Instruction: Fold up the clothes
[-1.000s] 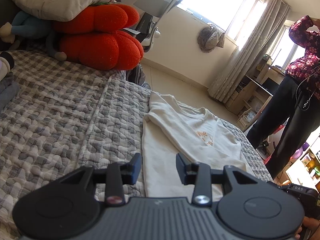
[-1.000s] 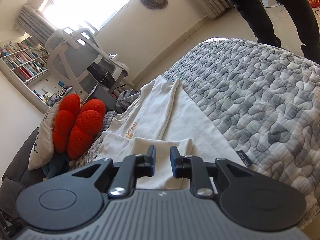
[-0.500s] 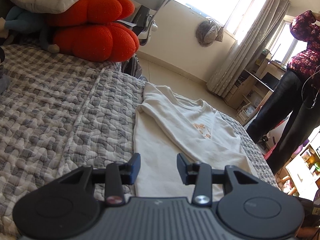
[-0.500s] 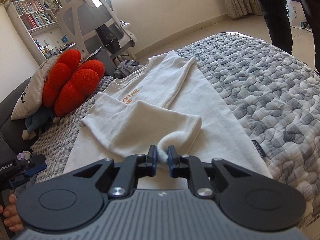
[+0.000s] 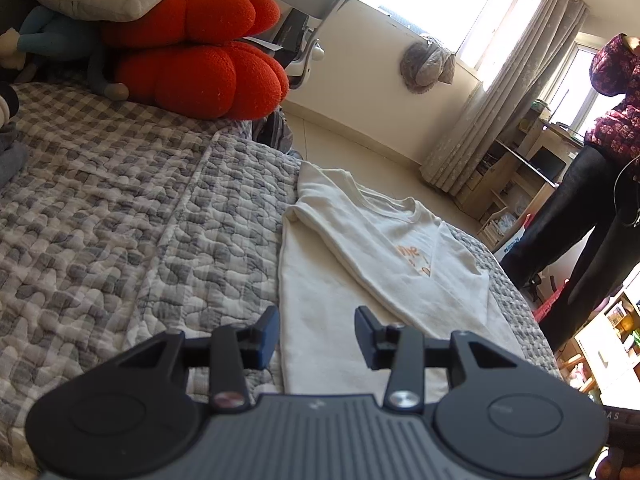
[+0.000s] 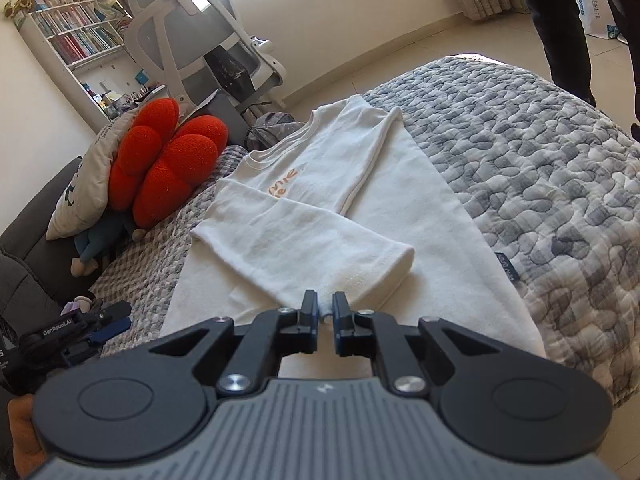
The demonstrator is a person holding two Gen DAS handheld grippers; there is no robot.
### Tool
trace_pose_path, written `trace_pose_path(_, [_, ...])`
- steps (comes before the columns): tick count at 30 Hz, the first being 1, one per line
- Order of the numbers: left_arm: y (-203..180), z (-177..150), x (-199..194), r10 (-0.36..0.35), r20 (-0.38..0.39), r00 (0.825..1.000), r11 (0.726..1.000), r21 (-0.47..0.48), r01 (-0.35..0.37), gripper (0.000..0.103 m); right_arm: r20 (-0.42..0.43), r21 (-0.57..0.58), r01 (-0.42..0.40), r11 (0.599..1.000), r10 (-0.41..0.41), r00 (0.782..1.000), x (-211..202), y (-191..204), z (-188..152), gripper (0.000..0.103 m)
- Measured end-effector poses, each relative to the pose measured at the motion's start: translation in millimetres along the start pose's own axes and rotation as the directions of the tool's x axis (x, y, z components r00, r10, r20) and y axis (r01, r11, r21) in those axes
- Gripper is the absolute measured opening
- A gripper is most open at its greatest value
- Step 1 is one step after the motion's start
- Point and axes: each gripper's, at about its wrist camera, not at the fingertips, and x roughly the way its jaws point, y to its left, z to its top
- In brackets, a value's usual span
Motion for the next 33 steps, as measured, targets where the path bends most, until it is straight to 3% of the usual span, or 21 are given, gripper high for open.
trace_pose_path(8, [3,2,-4,0.008,0.006,1.0,1.0,-0.01,-0.008,0.044,0.014,-0.029,-0.035,0.999,0.036,0.999,-14,6,5,0.017])
trace_pose_path(14, [6,1,-5,0.014,0.009,1.0,1.0,-0.008,-0.014,0.046,0.039,-0.022,0.027,0.999,-0.026,0.999,-14,-5,7,0.017])
trace_pose_path(23, [3,1,5,0.014,0.0,1.0,1.0,-0.01,-0.014,0.047,0.068,-0.012,0.0,1.0,0.001,0.998,-13,-9,8,0.017])
trace_pose_path(26, [0,4,11,0.015,-0.001,1.0,1.0,-0.009,-0.015,0.047,0.056,-0.062,-0.021,0.998,0.024,0.998,-6,2,8,0.017])
trace_pose_path(30, [-5,8,17,0.017,0.0,1.0,1.0,0.0,-0.017,0.047,-0.046,-0.092,0.04,0.995,-0.045,0.998,24,4,5,0.028])
trace_pose_path(33, [-7,10,22,0.022,0.0,1.0,1.0,0.012,-0.022,0.047,-0.021,-0.084,0.036,0.996,-0.038,0.999,24,1,3,0.028])
